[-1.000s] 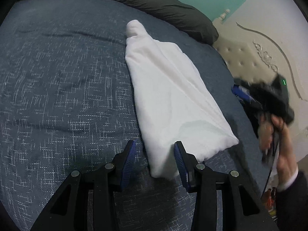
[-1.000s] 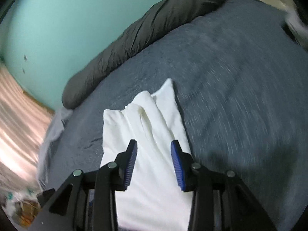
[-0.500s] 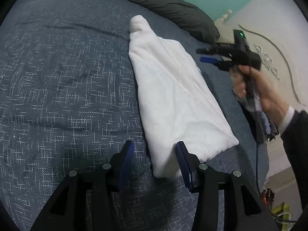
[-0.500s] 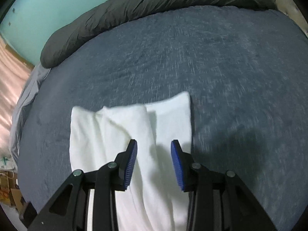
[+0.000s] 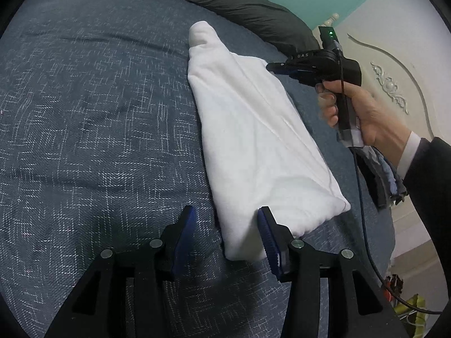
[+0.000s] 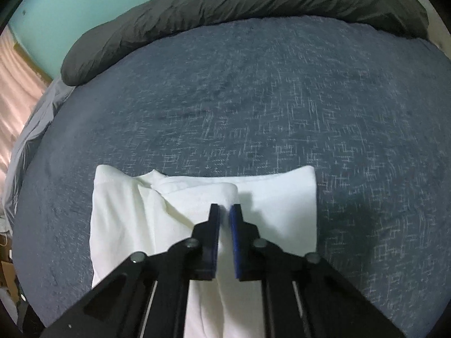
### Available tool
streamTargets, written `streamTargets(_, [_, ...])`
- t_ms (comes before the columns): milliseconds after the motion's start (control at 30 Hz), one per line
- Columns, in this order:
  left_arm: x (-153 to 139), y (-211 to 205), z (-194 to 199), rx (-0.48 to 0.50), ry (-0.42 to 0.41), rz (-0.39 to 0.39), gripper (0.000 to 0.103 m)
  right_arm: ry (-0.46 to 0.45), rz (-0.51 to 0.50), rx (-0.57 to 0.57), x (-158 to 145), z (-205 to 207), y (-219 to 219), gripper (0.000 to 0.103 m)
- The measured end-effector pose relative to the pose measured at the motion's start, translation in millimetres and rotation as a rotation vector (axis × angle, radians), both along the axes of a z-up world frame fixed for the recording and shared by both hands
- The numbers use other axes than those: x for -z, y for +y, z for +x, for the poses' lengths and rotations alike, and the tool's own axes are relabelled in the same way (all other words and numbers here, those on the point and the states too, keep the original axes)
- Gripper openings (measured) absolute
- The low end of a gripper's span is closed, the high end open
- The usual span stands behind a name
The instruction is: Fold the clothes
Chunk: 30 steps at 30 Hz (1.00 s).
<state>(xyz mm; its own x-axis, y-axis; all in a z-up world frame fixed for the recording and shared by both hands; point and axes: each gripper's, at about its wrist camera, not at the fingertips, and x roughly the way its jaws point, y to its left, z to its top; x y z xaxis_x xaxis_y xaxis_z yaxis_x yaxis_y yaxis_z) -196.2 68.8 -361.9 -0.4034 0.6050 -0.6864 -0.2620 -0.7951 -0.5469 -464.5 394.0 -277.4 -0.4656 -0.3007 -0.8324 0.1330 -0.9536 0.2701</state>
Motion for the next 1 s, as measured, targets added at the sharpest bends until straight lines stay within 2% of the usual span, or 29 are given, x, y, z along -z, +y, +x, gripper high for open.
streamTargets(300, [0, -3, 2, 0.002, 0.002, -0.003, 0.050, 0.107, 0.029, 0.083, -29, 7, 20, 0.002])
streamTargets(400, [1, -2, 2, 0.003, 0.002, -0.005, 0.050, 0.129, 0.093, 0.096, -37, 8, 24, 0.002])
streamTargets(533, [2, 0, 4, 0.005, 0.002, -0.009, 0.050, 0.102, 0.160, 0.095, -31, 1, 19, 0.002])
streamTargets(667, [2, 0, 3, 0.005, 0.000, -0.007, 0.050, 0.047, 0.111, 0.113, -13, -7, 20, 0.002])
streamTargets(733, [2, 0, 3, 0.006, 0.000, -0.006, 0.050, 0.044, 0.062, 0.140, -12, -6, 26, 0.003])
streamTargets(833, [2, 0, 3, 0.005, -0.002, -0.005, 0.050, 0.075, 0.046, 0.203, -16, -1, 42, 0.003])
streamTargets(1000, [1, 0, 4, 0.003, 0.000, -0.008, 0.050, 0.040, -0.021, 0.211, -12, 4, 62, 0.003])
